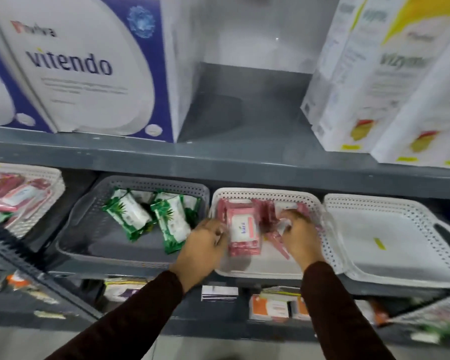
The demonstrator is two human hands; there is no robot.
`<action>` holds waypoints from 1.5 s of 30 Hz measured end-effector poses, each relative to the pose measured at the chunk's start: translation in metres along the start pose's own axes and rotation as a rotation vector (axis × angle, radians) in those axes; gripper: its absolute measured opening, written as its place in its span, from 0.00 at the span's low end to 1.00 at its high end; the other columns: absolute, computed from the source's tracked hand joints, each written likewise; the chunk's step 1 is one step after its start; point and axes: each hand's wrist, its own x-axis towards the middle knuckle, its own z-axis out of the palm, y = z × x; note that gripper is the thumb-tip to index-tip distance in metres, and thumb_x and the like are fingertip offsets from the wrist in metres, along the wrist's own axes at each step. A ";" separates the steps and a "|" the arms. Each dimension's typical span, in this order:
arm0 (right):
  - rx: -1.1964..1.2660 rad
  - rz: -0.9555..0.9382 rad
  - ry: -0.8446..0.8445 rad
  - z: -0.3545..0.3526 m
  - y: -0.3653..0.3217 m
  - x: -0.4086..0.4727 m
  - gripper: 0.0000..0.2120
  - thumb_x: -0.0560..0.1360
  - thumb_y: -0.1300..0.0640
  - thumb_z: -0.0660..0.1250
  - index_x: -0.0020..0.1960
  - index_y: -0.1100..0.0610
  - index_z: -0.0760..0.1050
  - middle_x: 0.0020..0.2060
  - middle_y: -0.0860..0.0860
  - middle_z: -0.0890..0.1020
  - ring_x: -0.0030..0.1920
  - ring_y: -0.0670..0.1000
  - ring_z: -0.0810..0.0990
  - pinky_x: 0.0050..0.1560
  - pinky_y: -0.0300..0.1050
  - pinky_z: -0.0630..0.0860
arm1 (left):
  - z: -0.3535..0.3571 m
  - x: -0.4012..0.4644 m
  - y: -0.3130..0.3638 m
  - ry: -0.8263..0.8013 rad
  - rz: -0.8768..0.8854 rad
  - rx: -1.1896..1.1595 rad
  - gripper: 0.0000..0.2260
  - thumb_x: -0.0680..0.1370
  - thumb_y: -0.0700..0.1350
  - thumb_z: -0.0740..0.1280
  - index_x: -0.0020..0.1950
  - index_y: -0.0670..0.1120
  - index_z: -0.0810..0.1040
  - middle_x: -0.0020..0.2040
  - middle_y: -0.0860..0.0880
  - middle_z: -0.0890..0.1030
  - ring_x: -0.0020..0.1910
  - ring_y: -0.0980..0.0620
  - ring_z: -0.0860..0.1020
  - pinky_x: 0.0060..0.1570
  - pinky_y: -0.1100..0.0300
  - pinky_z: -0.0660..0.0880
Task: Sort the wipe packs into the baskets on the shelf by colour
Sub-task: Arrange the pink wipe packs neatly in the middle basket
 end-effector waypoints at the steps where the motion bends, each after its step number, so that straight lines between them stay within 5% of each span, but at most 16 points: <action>1: -0.025 -0.002 -0.070 -0.011 0.017 0.006 0.23 0.70 0.71 0.69 0.59 0.50 0.82 0.58 0.54 0.84 0.54 0.56 0.83 0.55 0.43 0.77 | 0.014 0.010 0.010 -0.014 -0.047 -0.027 0.07 0.76 0.43 0.68 0.52 0.42 0.78 0.49 0.45 0.79 0.45 0.45 0.79 0.44 0.61 0.70; 4: -0.023 -0.069 -0.291 -0.027 0.047 0.018 0.30 0.68 0.67 0.76 0.64 0.43 0.79 0.70 0.47 0.75 0.68 0.52 0.75 0.69 0.50 0.73 | 0.045 0.034 0.035 -0.056 -0.263 -0.039 0.31 0.75 0.51 0.70 0.69 0.33 0.64 0.68 0.34 0.70 0.66 0.38 0.70 0.65 0.54 0.68; 8: -0.134 -0.152 -0.362 -0.026 0.057 0.021 0.32 0.66 0.55 0.80 0.69 0.44 0.76 0.75 0.47 0.69 0.75 0.52 0.65 0.76 0.48 0.61 | 0.070 0.050 0.052 -0.107 -0.409 0.145 0.47 0.73 0.65 0.66 0.75 0.34 0.50 0.73 0.34 0.58 0.70 0.35 0.62 0.69 0.46 0.63; 11: -0.195 -0.184 -0.289 -0.025 0.053 0.017 0.29 0.68 0.49 0.77 0.67 0.42 0.76 0.74 0.46 0.69 0.74 0.52 0.66 0.74 0.55 0.64 | 0.078 0.056 0.057 -0.093 -0.398 0.367 0.45 0.74 0.65 0.66 0.74 0.34 0.52 0.70 0.33 0.62 0.68 0.35 0.64 0.66 0.46 0.66; 15: -0.196 -0.109 -0.256 -0.025 0.055 0.010 0.27 0.69 0.46 0.75 0.68 0.40 0.74 0.71 0.47 0.73 0.71 0.54 0.70 0.70 0.54 0.69 | 0.081 0.055 0.053 -0.161 -0.292 0.436 0.38 0.73 0.53 0.69 0.74 0.39 0.55 0.71 0.35 0.62 0.71 0.34 0.61 0.69 0.42 0.62; 20: -0.250 -0.037 -0.344 -0.017 0.067 -0.003 0.31 0.76 0.39 0.66 0.76 0.46 0.66 0.76 0.51 0.69 0.74 0.56 0.68 0.73 0.55 0.67 | 0.071 0.037 0.030 -0.435 0.072 0.211 0.25 0.73 0.32 0.69 0.65 0.53 0.75 0.69 0.50 0.72 0.65 0.49 0.73 0.66 0.52 0.71; 23: -0.276 -0.016 -0.382 -0.014 0.070 -0.010 0.34 0.77 0.39 0.65 0.79 0.47 0.60 0.79 0.55 0.63 0.76 0.59 0.66 0.73 0.58 0.69 | 0.072 0.024 0.021 -0.506 0.074 0.097 0.32 0.74 0.26 0.62 0.71 0.55 0.69 0.73 0.50 0.66 0.63 0.49 0.75 0.61 0.61 0.73; 26: -0.301 -0.007 -0.389 -0.013 0.069 -0.016 0.34 0.78 0.42 0.66 0.79 0.46 0.57 0.79 0.57 0.61 0.73 0.59 0.70 0.68 0.56 0.74 | 0.075 0.027 0.014 -0.467 0.046 0.200 0.36 0.74 0.24 0.60 0.77 0.50 0.59 0.79 0.44 0.57 0.72 0.45 0.68 0.71 0.53 0.66; 29: -0.246 -0.009 -0.335 -0.011 0.063 -0.015 0.31 0.79 0.46 0.65 0.79 0.49 0.59 0.77 0.57 0.66 0.69 0.57 0.76 0.62 0.52 0.78 | 0.082 0.034 0.012 -0.432 0.080 0.239 0.37 0.73 0.24 0.59 0.78 0.47 0.56 0.79 0.43 0.53 0.75 0.45 0.62 0.74 0.48 0.61; 32: -0.202 -0.013 -0.333 -0.008 0.052 -0.006 0.31 0.81 0.48 0.64 0.80 0.51 0.56 0.80 0.59 0.58 0.76 0.59 0.66 0.72 0.54 0.68 | 0.094 0.041 0.013 -0.369 0.162 0.352 0.39 0.71 0.24 0.57 0.79 0.46 0.53 0.79 0.47 0.51 0.78 0.46 0.49 0.74 0.42 0.40; 36: -0.308 -0.001 -0.361 -0.003 0.044 0.003 0.31 0.82 0.48 0.60 0.81 0.54 0.52 0.79 0.65 0.53 0.78 0.64 0.60 0.75 0.56 0.66 | 0.101 0.052 0.004 -0.384 0.216 0.423 0.39 0.71 0.24 0.57 0.79 0.46 0.50 0.80 0.47 0.49 0.78 0.46 0.44 0.72 0.46 0.36; 41: -0.322 0.018 -0.381 0.001 0.051 -0.001 0.31 0.84 0.48 0.57 0.82 0.52 0.47 0.80 0.64 0.45 0.80 0.65 0.49 0.77 0.60 0.62 | 0.099 0.057 0.001 -0.554 0.119 0.352 0.35 0.80 0.45 0.65 0.79 0.48 0.46 0.80 0.49 0.44 0.77 0.49 0.39 0.76 0.49 0.39; 43: -0.293 0.033 -0.401 0.000 0.052 0.000 0.32 0.84 0.46 0.56 0.82 0.52 0.47 0.81 0.62 0.45 0.81 0.63 0.46 0.79 0.62 0.56 | 0.089 0.055 0.006 -0.556 0.049 0.217 0.33 0.80 0.51 0.64 0.79 0.50 0.49 0.80 0.50 0.48 0.78 0.52 0.45 0.77 0.49 0.47; 45: -0.265 0.054 -0.379 -0.001 0.047 0.003 0.31 0.83 0.46 0.57 0.82 0.51 0.49 0.81 0.60 0.47 0.81 0.63 0.45 0.79 0.64 0.50 | 0.067 0.048 0.006 -0.419 0.005 -0.018 0.27 0.81 0.48 0.64 0.77 0.51 0.59 0.78 0.51 0.61 0.72 0.60 0.60 0.73 0.61 0.59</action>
